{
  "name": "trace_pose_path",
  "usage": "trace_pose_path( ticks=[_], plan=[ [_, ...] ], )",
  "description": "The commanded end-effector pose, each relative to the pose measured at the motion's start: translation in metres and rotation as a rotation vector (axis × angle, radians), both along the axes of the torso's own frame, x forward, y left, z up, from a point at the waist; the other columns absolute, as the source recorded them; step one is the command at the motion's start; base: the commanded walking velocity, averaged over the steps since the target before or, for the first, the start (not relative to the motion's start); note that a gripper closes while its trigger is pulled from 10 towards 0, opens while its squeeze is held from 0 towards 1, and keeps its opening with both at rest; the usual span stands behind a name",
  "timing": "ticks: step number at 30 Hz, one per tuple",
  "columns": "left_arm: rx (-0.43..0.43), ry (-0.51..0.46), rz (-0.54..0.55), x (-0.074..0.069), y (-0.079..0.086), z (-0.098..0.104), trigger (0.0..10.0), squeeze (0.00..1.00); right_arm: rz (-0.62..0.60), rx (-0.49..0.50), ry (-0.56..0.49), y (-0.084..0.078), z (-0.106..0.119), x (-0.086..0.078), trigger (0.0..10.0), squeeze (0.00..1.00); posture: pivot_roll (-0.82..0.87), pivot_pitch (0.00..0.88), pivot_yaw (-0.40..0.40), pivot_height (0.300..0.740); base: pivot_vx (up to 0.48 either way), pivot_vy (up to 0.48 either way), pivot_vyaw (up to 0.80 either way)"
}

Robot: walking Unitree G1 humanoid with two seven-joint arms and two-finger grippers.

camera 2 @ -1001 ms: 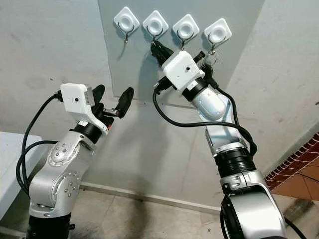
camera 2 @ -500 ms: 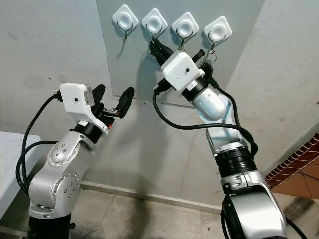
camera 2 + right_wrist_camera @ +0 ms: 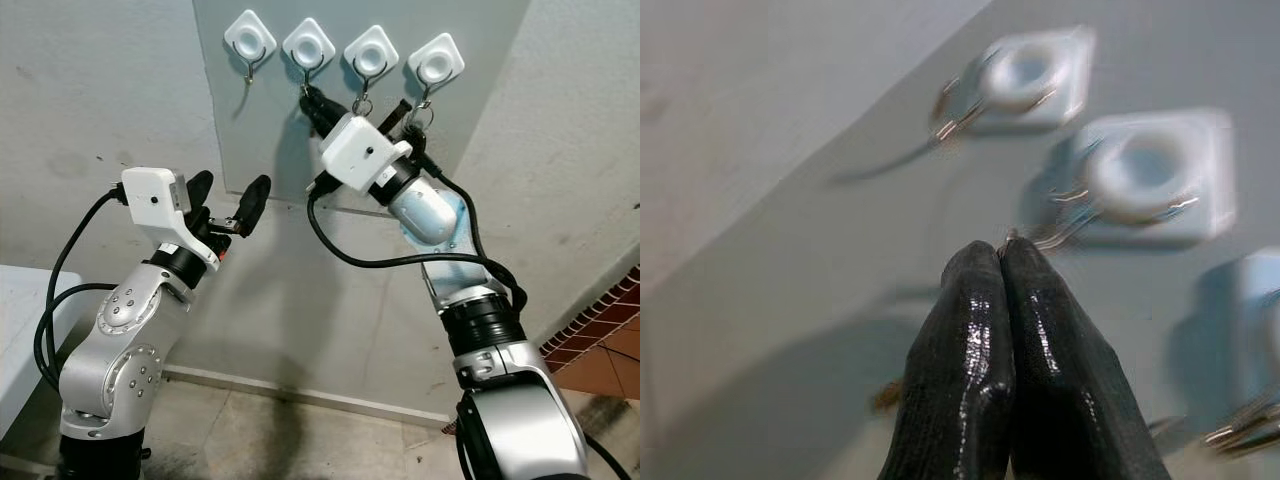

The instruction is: Hang keys on a hook

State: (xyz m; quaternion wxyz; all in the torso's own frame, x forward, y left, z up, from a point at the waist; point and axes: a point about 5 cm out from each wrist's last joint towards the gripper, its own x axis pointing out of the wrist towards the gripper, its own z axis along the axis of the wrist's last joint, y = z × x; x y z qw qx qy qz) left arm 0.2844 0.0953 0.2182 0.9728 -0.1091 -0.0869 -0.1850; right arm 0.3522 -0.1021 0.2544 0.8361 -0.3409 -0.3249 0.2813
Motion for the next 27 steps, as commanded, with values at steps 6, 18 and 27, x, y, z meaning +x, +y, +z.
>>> trace_pose_path(
  ticks=[6, 18, 27],
  plan=[
    [-0.016, 0.001, 0.008, -0.003, 0.001, 0.003, 10.0, 0.00, -0.039, -0.051, 0.021, -0.003, -0.007, 0.004, 10.0, 0.00, 0.04, 0.072, -0.050, 0.740, 0.000, 0.000, 0.00],
    [-0.019, 0.007, 0.007, -0.004, 0.001, 0.003, 10.0, 0.00, 0.050, 0.293, 0.161, -0.007, 0.006, 0.006, 10.0, 0.00, 0.04, 0.083, -0.049, 0.740, 0.000, 0.000, 0.00],
    [-0.018, 0.012, 0.007, -0.004, 0.001, 0.003, 10.0, 0.00, 0.145, 0.353, 0.216, -0.005, 0.005, -0.004, 10.0, 0.00, 0.03, 0.088, -0.046, 0.740, 0.000, 0.000, 0.00]
  ],
)
